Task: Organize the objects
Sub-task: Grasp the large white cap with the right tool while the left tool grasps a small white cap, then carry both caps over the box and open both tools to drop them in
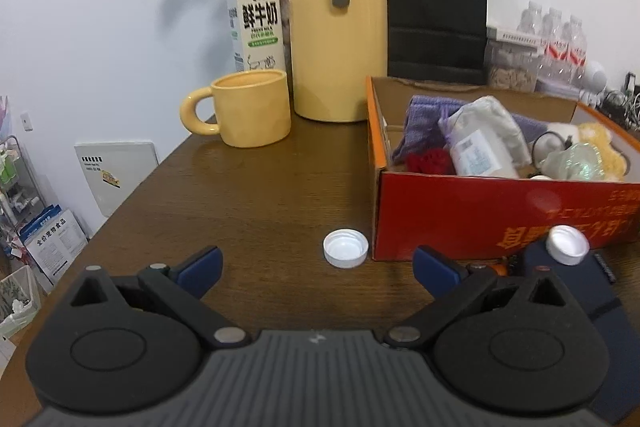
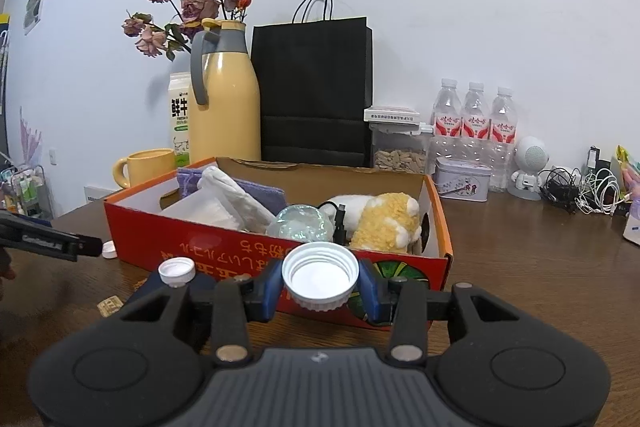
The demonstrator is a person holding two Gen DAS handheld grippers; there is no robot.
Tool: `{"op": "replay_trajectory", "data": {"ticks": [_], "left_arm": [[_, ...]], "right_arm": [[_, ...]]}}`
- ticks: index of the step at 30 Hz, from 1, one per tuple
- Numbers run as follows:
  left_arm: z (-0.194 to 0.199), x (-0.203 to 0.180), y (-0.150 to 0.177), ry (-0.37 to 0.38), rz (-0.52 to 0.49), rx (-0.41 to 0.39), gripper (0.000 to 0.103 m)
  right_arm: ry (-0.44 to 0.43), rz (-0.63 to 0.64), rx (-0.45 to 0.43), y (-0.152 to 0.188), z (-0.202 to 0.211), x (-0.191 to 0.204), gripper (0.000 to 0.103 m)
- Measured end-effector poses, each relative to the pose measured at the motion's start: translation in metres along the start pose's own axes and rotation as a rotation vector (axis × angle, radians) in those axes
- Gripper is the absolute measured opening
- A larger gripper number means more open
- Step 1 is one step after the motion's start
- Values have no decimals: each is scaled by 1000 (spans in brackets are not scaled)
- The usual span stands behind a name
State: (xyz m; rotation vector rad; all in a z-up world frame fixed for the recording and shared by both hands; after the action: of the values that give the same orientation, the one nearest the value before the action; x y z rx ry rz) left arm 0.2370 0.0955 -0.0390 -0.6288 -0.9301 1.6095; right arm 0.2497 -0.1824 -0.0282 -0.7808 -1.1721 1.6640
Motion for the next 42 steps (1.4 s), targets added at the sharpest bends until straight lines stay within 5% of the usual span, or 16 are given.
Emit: {"op": "replay_trajectory", "data": {"ticks": [6,13,19,23,42], "left_arm": [[-24,2,-1,18,-30,44,96],[-31,-4,1,166,-107,51,79],[-37,-5,0,268,-135,54,58],[-35,-4,-1,300,-135,53,29],[27,-8,4,207,-27,-105,29]], "right_arm": [[11,4,13,3,-4,-1,39],[7,14,23,4,-7,1,39],[5,25,34,6,-8,5,39],[6,24,34,6,-8,5,39],[6,31,14,4,-4,7,39]]}}
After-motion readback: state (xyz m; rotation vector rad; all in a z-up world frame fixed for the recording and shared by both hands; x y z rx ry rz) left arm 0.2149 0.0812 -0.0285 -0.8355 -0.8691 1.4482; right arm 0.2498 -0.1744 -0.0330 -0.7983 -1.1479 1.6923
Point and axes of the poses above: each gripper's, at about its wrist camera, not at the fingertips, and z roughly against the way its jaws point, x to its left, y to its underside, the point moved 7 cm from there along -z, roughly the way its jaws point, and after that the axes turned 1 degree about -z, right-handed, at the moved point
